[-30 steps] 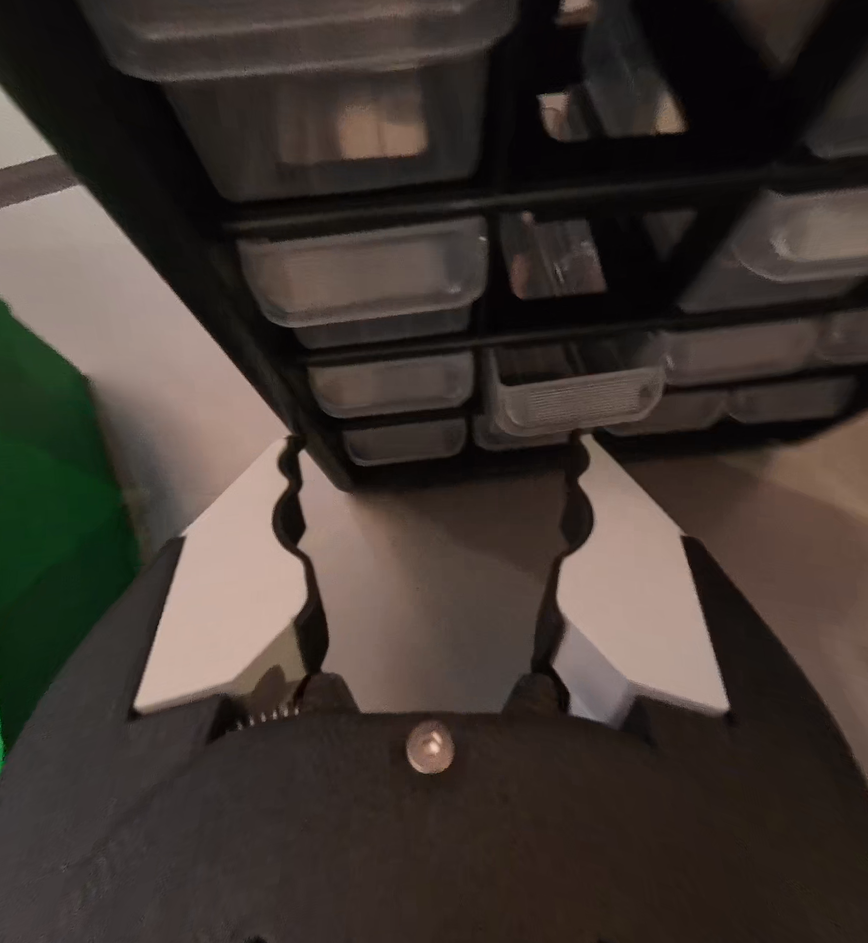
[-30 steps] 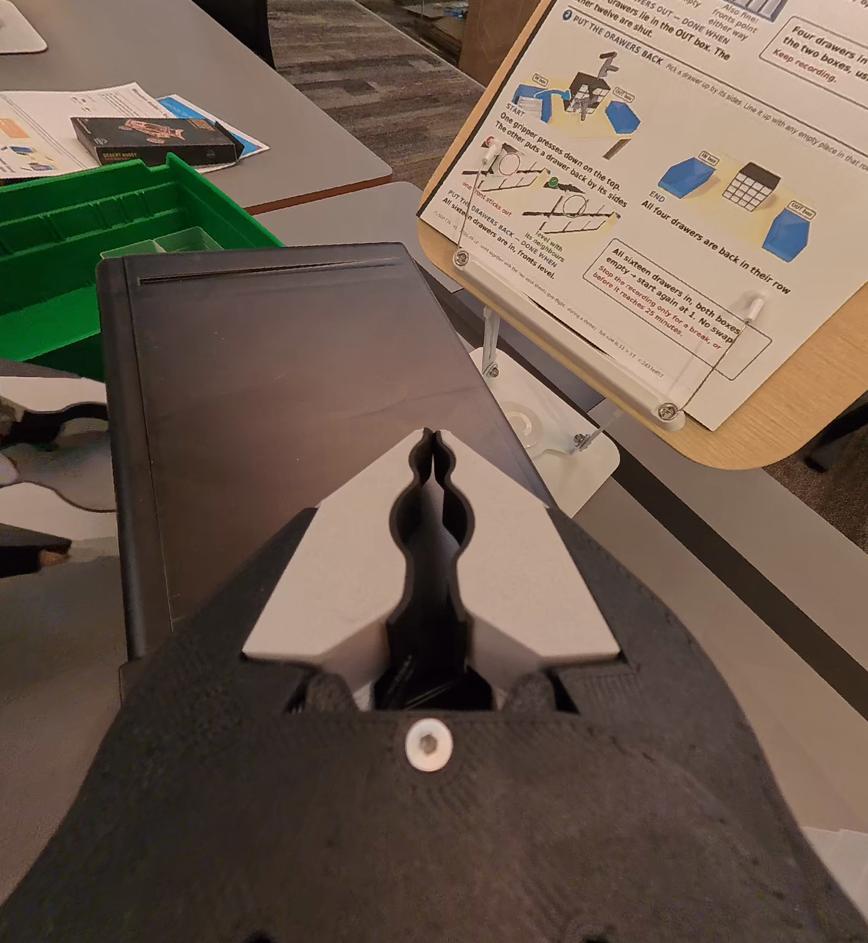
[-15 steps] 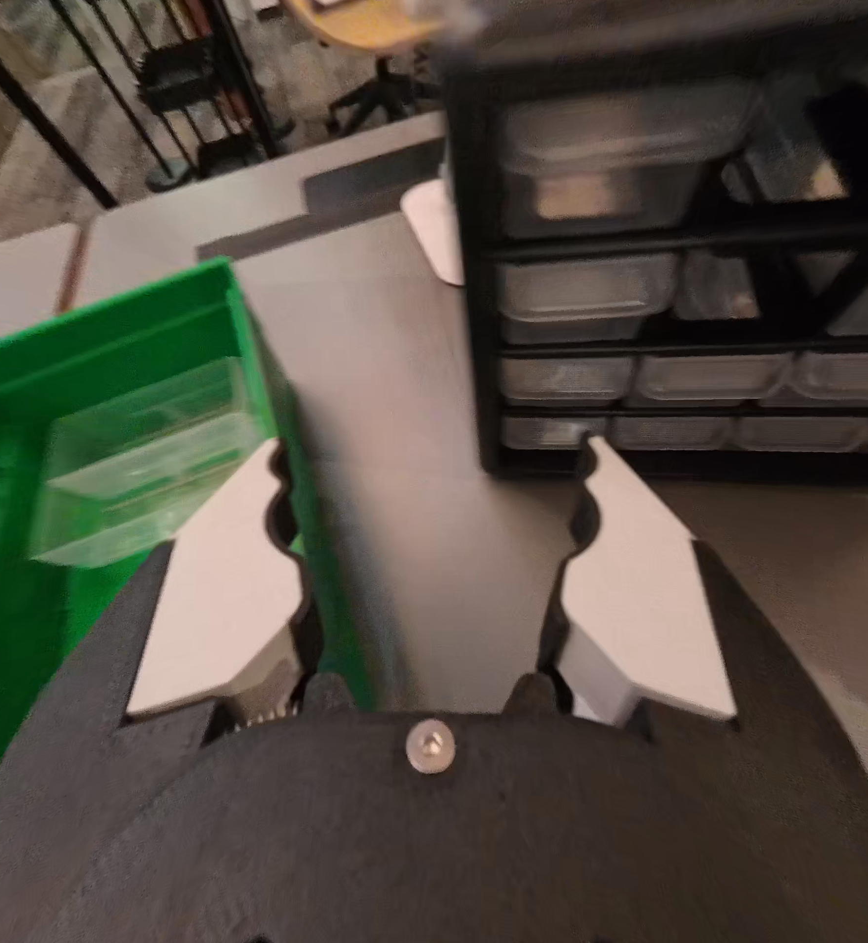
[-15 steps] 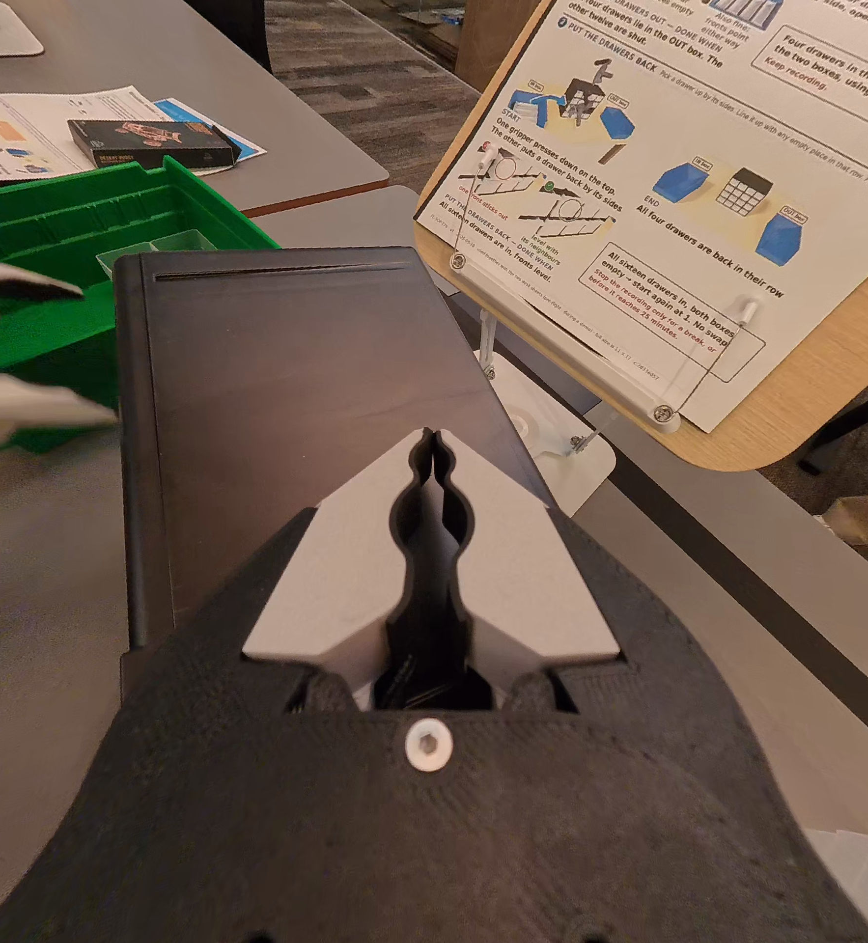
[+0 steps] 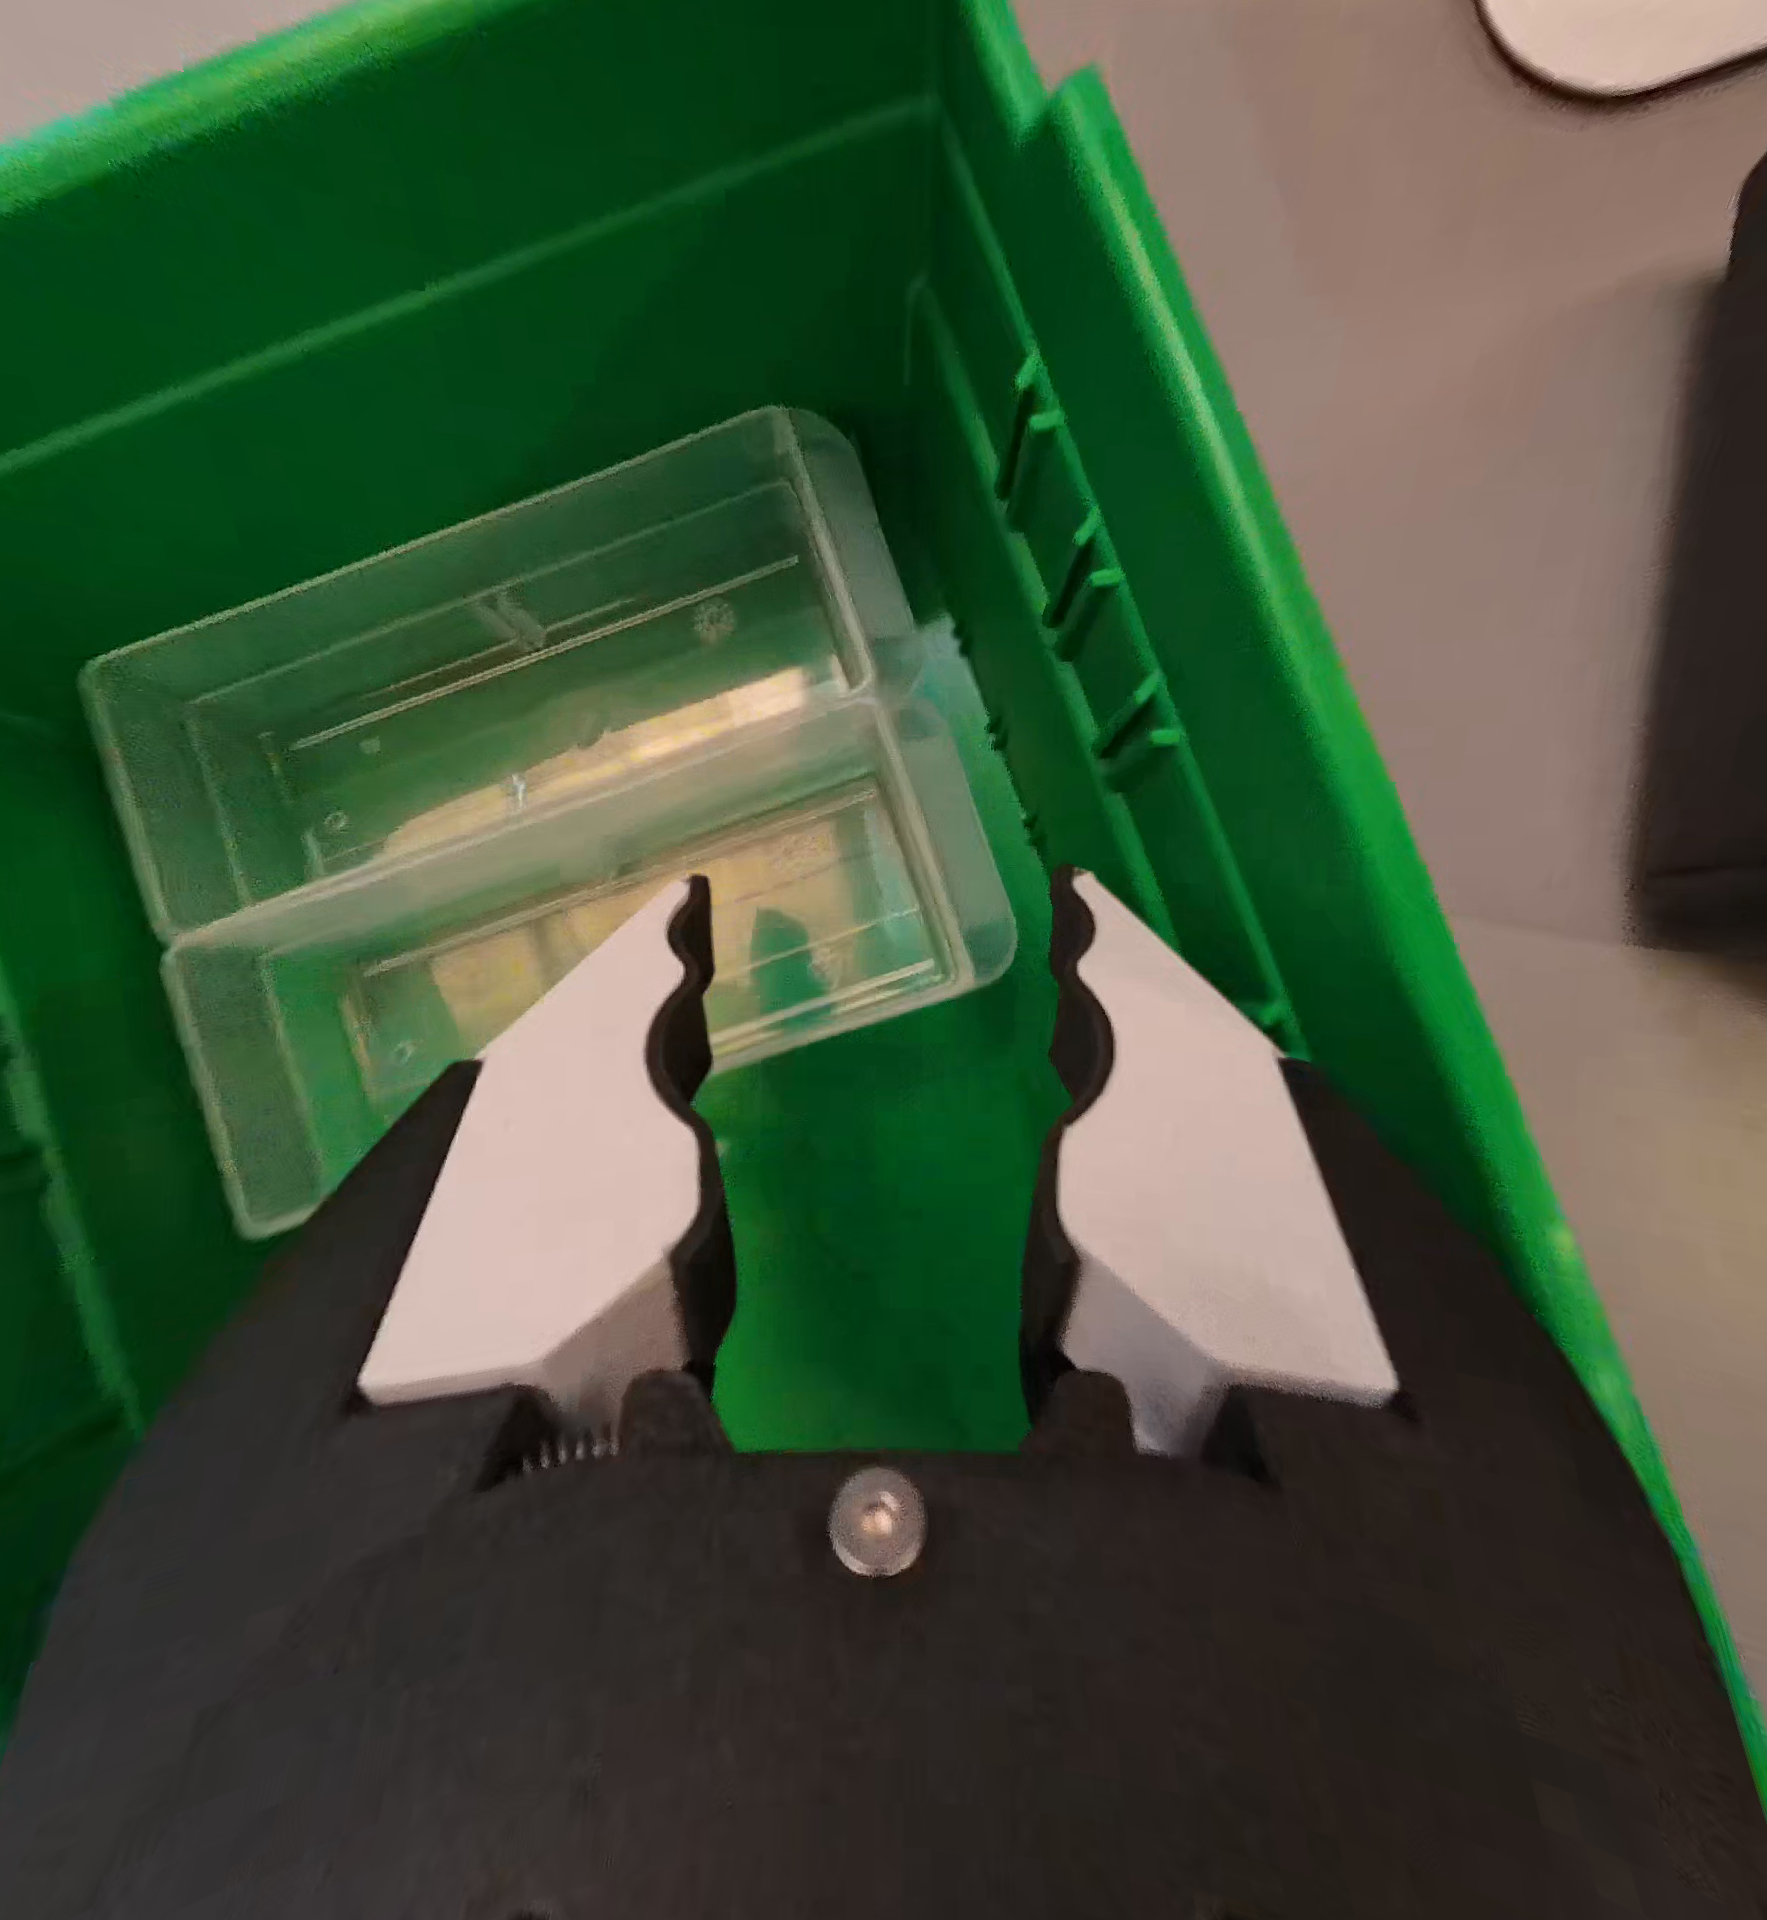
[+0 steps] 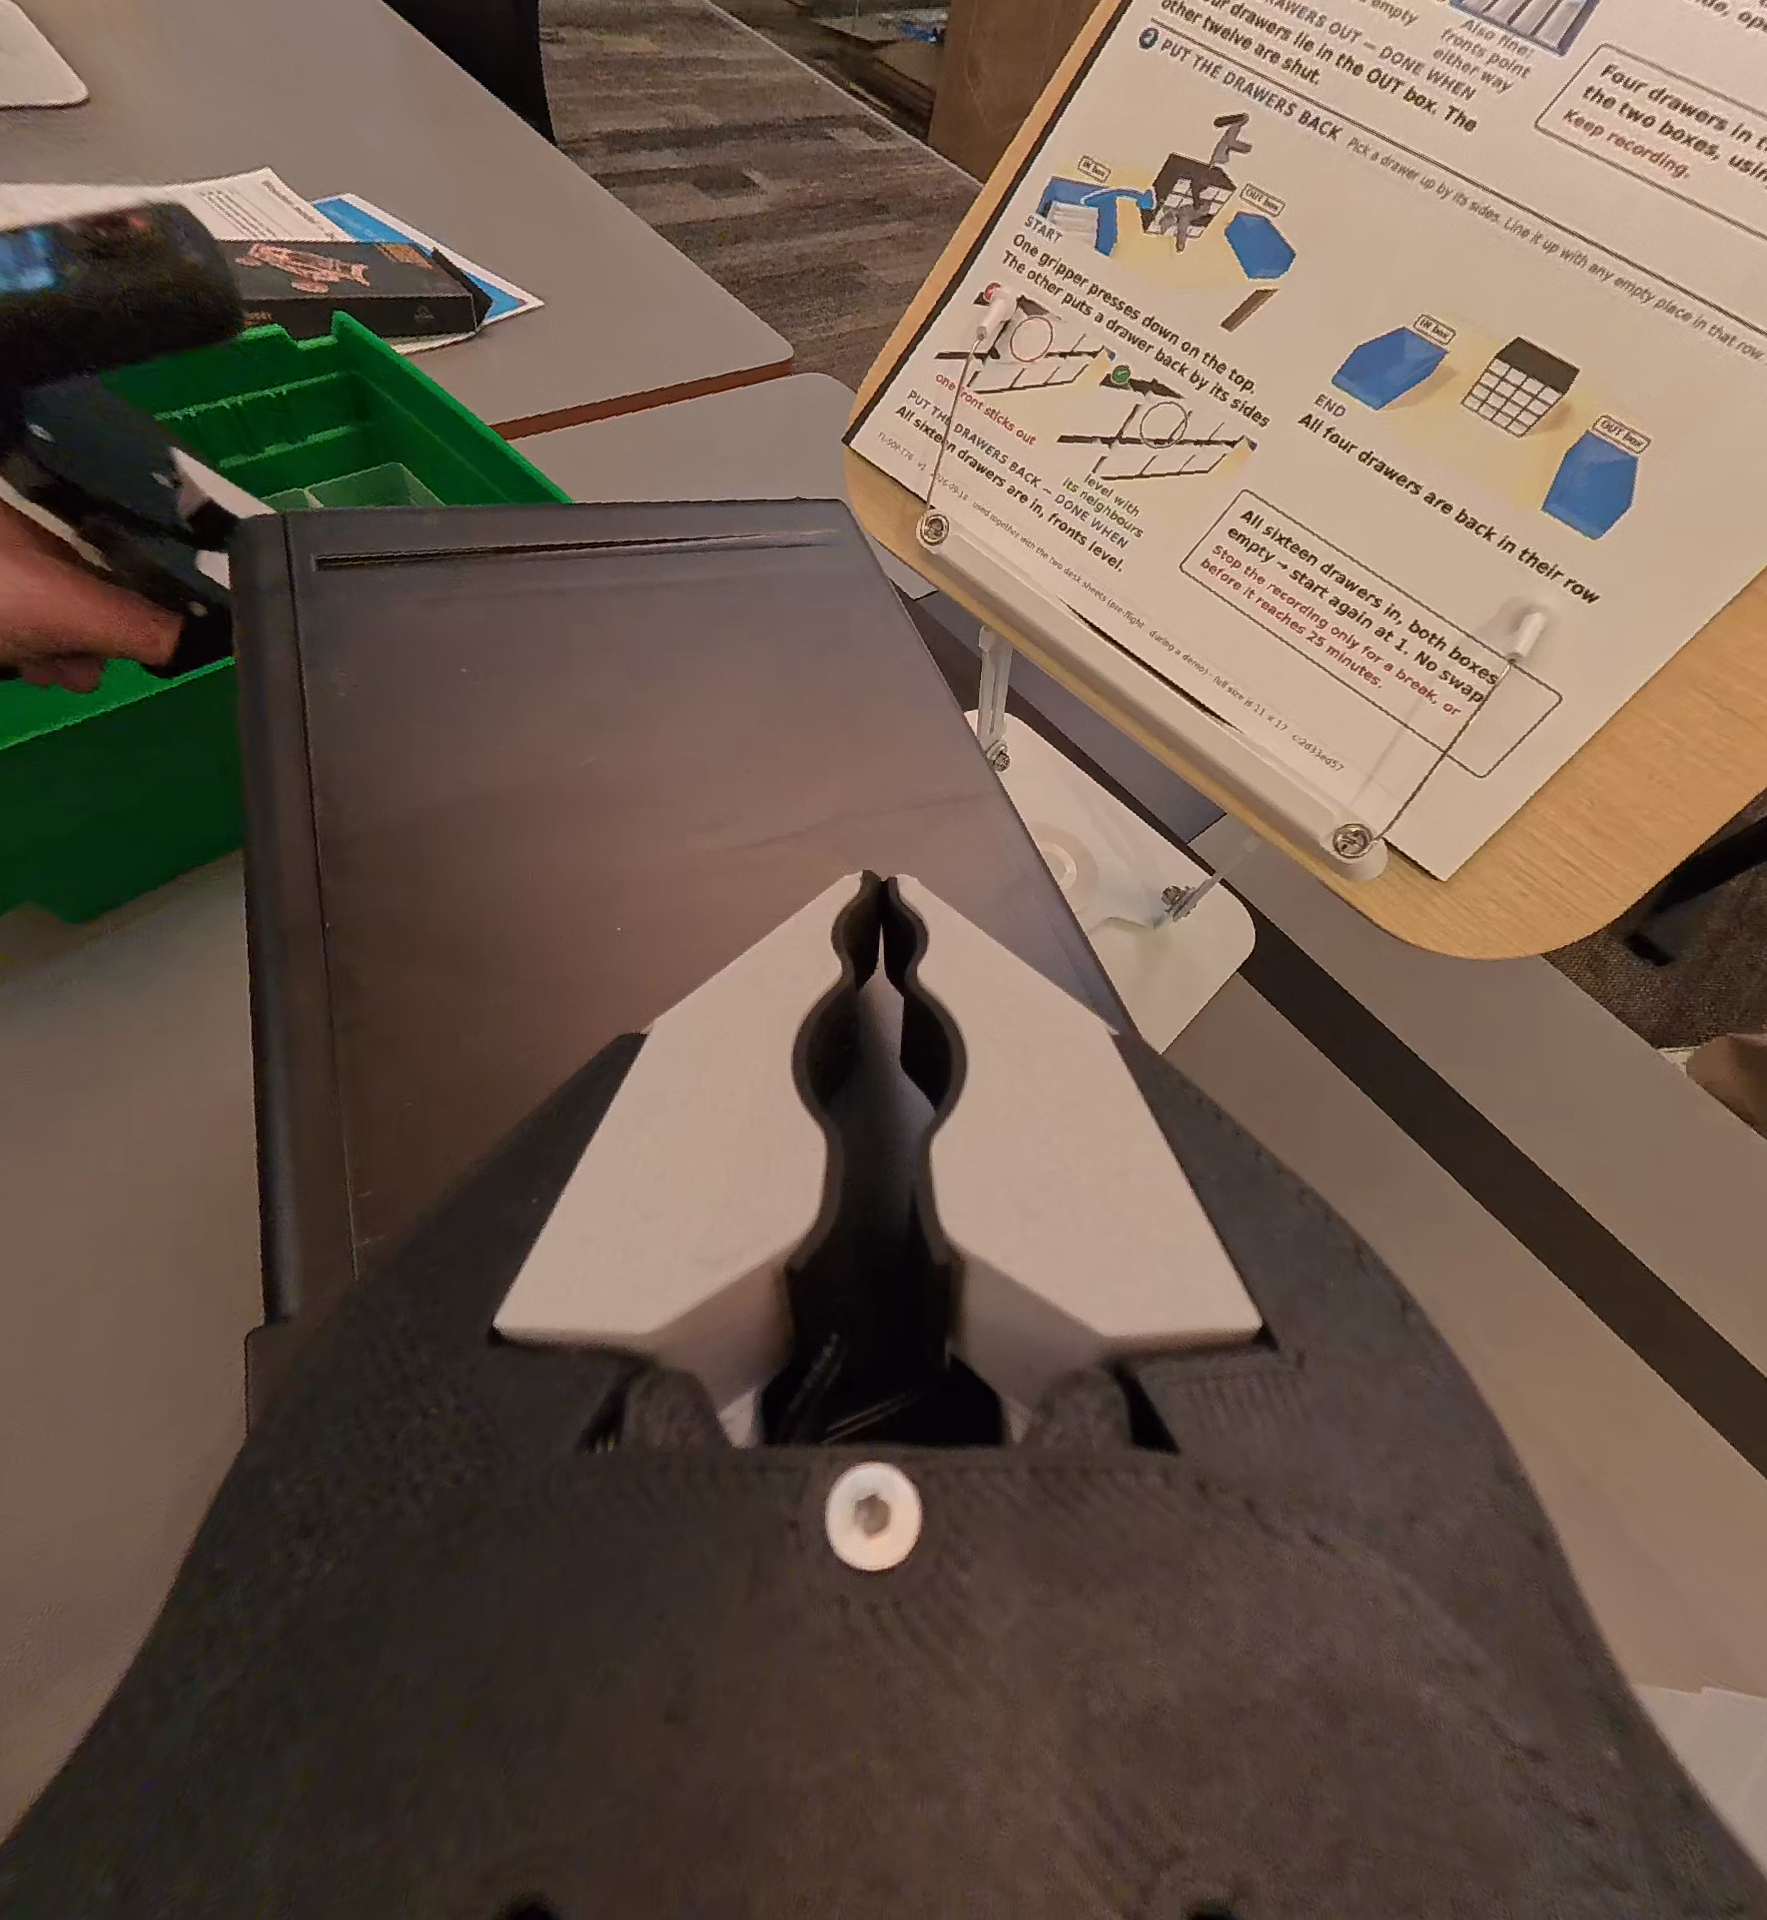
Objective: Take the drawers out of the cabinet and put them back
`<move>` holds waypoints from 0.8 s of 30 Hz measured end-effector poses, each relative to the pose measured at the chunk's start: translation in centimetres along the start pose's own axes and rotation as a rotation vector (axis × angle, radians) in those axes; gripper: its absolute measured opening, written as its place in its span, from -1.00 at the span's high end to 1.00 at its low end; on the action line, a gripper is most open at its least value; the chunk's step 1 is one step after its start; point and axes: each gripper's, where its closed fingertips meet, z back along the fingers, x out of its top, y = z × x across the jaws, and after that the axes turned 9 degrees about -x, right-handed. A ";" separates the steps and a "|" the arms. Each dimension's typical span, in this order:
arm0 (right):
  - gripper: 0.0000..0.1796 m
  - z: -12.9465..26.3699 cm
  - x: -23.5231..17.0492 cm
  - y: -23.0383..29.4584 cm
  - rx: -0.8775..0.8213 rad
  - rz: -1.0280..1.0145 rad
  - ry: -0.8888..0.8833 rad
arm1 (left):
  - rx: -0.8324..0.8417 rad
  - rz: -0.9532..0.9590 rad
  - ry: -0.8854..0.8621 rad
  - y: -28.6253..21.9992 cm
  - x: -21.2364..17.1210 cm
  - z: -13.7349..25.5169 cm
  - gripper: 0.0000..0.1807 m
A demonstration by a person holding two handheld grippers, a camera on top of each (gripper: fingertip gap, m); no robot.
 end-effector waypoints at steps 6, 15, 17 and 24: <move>1.00 0.0 0.0 0.0 -0.002 0.001 0.002 | -0.028 -0.056 0.030 -0.6 -0.5 -1.7 0.79; 1.00 0.0 0.0 0.0 0.004 0.002 0.002 | -0.129 -0.246 0.040 -3.4 -1.2 4.1 0.85; 1.00 0.0 0.0 0.0 0.003 0.003 0.001 | -0.137 -0.316 0.034 -4.7 -0.6 6.4 0.87; 1.00 0.0 0.0 0.0 0.002 0.002 0.002 | -0.227 -0.678 0.050 -14.0 -1.2 13.6 0.87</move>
